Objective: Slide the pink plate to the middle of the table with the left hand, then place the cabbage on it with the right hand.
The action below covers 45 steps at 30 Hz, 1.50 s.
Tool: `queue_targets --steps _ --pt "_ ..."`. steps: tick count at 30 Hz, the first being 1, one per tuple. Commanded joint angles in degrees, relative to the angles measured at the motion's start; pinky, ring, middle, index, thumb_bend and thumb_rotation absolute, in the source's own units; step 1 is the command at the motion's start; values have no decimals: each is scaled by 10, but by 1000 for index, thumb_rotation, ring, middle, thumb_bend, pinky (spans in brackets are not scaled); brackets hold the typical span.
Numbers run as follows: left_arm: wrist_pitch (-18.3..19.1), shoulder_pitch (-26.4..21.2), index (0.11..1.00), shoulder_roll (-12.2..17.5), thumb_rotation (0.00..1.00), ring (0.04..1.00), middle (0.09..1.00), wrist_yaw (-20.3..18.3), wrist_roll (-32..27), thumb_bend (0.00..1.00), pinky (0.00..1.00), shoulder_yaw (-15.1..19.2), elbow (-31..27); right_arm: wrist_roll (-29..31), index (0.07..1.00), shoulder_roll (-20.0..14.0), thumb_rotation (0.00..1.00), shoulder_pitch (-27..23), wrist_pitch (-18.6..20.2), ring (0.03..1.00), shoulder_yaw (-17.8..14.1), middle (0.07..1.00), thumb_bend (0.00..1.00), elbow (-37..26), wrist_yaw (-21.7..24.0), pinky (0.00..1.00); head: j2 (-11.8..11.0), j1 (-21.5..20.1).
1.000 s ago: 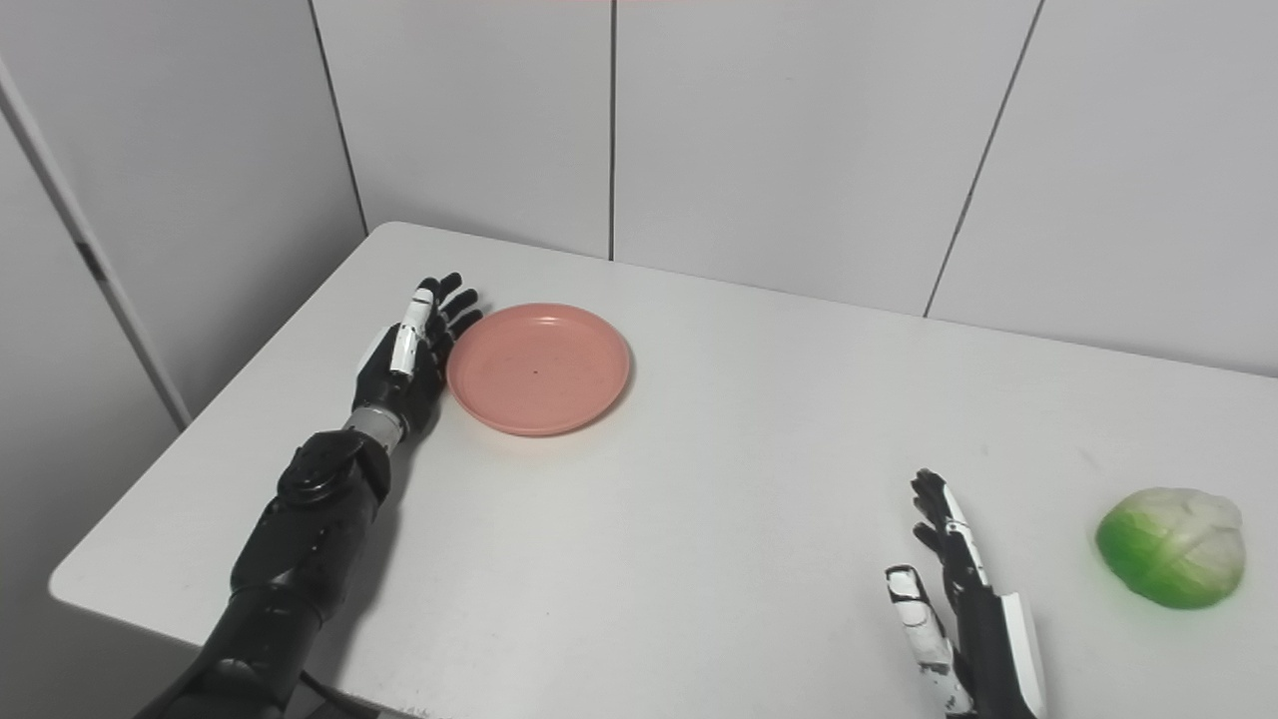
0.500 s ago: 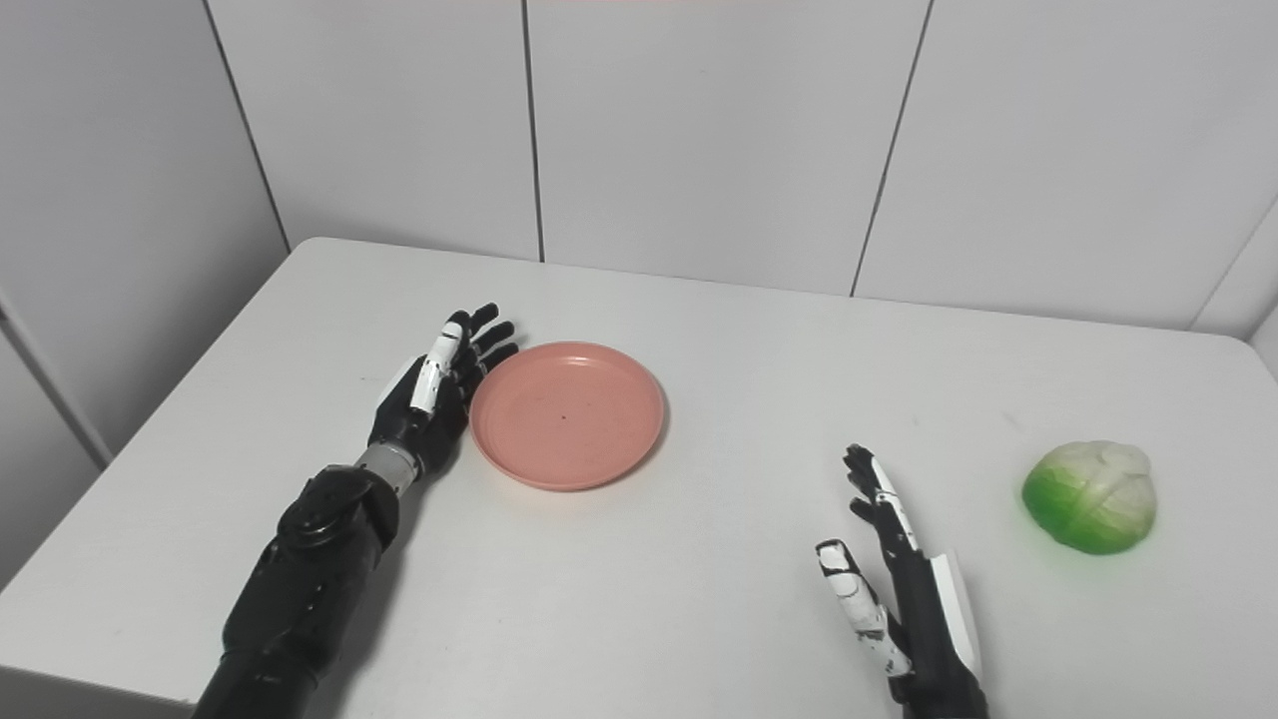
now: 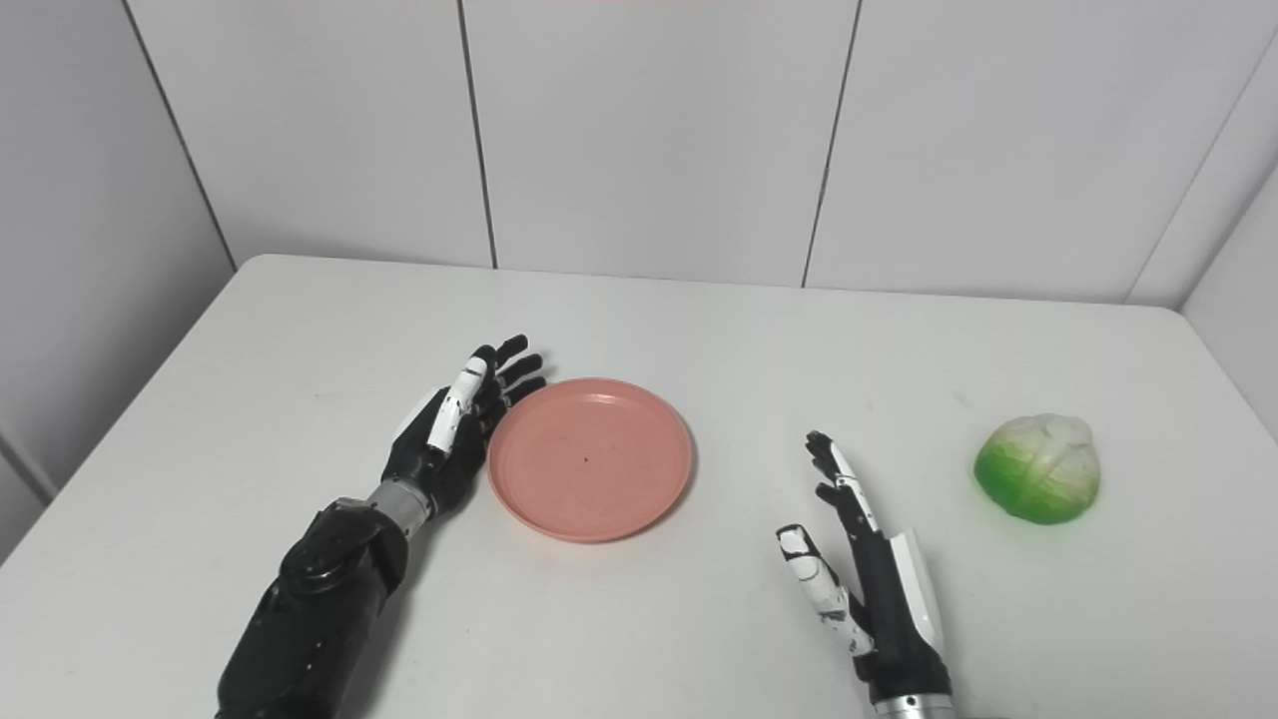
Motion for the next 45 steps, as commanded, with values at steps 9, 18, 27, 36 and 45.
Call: queue_targets --steps 9,18,27,36,45 --pt "18 27 924 -10 1000 919 933 -33 2 430 907 -38 -40 -10 929 22 1000 -6 11 925 11 928 350 30 -8 885 6 -37" --pt "11 37 925 -10 1000 919 928 -24 11 425 915 -41 -40 -19 928 28 1000 -4 20 924 9 927 353 21 -13 884 13 -69" --pt "-30 32 930 -16 1000 927 938 -30 1 441 929 -18 8 -35 937 25 1000 -13 25 926 5 929 336 13 -21 887 6 -119" --pt "-54 28 920 -20 1000 913 929 -32 5 470 910 -10 45 -86 913 16 900 -19 32 888 -3 902 409 -25 -41 842 -4 -150" --pt "-84 23 903 -19 994 894 910 -36 6 480 882 -1 91 -141 909 3 844 -44 64 859 -20 872 641 -80 -45 804 -13 -184"
